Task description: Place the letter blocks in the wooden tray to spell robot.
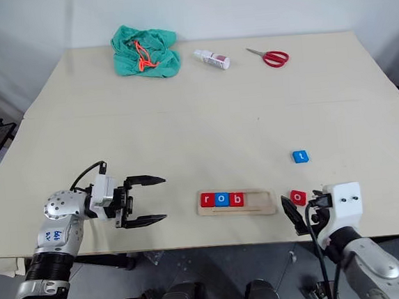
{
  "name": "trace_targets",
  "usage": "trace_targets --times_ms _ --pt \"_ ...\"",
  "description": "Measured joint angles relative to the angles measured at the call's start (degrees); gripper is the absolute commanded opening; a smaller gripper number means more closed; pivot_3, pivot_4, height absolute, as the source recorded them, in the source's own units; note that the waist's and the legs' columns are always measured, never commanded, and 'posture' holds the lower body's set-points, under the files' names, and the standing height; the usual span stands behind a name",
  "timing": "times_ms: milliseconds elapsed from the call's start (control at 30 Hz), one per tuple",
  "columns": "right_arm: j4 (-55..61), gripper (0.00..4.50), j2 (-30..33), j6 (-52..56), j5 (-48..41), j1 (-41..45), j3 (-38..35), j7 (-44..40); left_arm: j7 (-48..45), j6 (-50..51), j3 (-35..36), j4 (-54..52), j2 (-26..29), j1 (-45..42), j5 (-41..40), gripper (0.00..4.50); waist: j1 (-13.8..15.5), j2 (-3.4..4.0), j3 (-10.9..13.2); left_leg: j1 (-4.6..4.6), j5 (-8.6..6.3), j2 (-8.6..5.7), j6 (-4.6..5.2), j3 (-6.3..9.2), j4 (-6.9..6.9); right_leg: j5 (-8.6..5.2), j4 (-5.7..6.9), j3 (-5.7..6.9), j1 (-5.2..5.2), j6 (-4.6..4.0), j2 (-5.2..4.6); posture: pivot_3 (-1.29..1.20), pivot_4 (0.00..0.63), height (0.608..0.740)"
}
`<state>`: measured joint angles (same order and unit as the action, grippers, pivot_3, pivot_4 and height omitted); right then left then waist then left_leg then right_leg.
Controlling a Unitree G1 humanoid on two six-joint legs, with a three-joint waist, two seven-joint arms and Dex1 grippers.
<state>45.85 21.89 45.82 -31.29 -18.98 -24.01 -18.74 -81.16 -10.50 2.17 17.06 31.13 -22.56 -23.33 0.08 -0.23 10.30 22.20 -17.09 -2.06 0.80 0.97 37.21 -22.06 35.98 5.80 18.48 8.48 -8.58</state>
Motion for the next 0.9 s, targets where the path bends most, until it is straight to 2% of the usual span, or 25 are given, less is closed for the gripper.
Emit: trace_targets --times_ms 133,233,300,400,667,900 --pt "-4.07 4.48 10.36 -7.35 -0.56 -4.27 -3.83 -13.34 -0.29 0.07 0.03 0.01 0.02 -1.08 -0.15 4.50 0.07 -0.02 0.00 -0.02 0.00 0.01 0.02 -0.02 0.01 0.00 -0.05 0.04 -0.07 0.00 0.01 0.00 0.150 0.740" --pt "-11.61 4.48 17.29 -14.60 1.18 -5.12 -4.06 -23.83 -0.76 0.11 0.07 0.33 0.18 -1.17 -0.22 4.50 0.06 -0.03 0.00 -0.03 0.00 0.00 0.04 -0.06 0.04 0.00 -0.06 0.05 -0.10 0.00 -0.01 0.00 0.150 0.740" --pt "-18.05 4.48 22.52 -18.46 2.87 -3.94 -3.96 -29.81 -0.88 0.17 0.12 0.67 0.49 -1.21 -0.24 4.50 -0.09 -0.05 0.01 -0.04 0.00 0.03 0.06 -0.09 0.08 0.00 -0.09 0.06 -0.12 0.00 0.00 0.00 0.150 0.740" --pt "-29.86 4.48 29.91 -24.77 5.72 2.89 -2.08 -38.79 -0.91 0.36 0.26 0.73 1.02 -0.98 -0.38 4.50 -0.19 -0.05 0.01 -0.05 0.00 0.09 0.06 -0.10 0.07 0.00 -0.08 0.09 -0.12 0.00 0.02 0.00 0.150 0.740" --pt "-46.11 4.48 33.72 -30.91 9.78 21.12 8.95 -48.22 -0.72 0.61 1.32 -1.02 1.76 1.15 -1.12 4.50 0.22 -0.08 0.03 0.08 0.00 0.04 0.06 0.01 0.13 0.00 -0.13 0.21 -0.12 0.00 -0.04 0.00 0.150 0.740" --pt "-49.59 4.48 33.96 -30.92 11.16 25.65 14.44 -52.25 0.84 1.32 2.03 -4.19 2.94 4.11 -1.32 4.50 0.71 -0.08 0.03 0.10 0.00 0.06 0.06 0.02 0.17 0.00 -0.13 0.22 -0.11 0.00 -0.04 0.00 0.150 0.740"
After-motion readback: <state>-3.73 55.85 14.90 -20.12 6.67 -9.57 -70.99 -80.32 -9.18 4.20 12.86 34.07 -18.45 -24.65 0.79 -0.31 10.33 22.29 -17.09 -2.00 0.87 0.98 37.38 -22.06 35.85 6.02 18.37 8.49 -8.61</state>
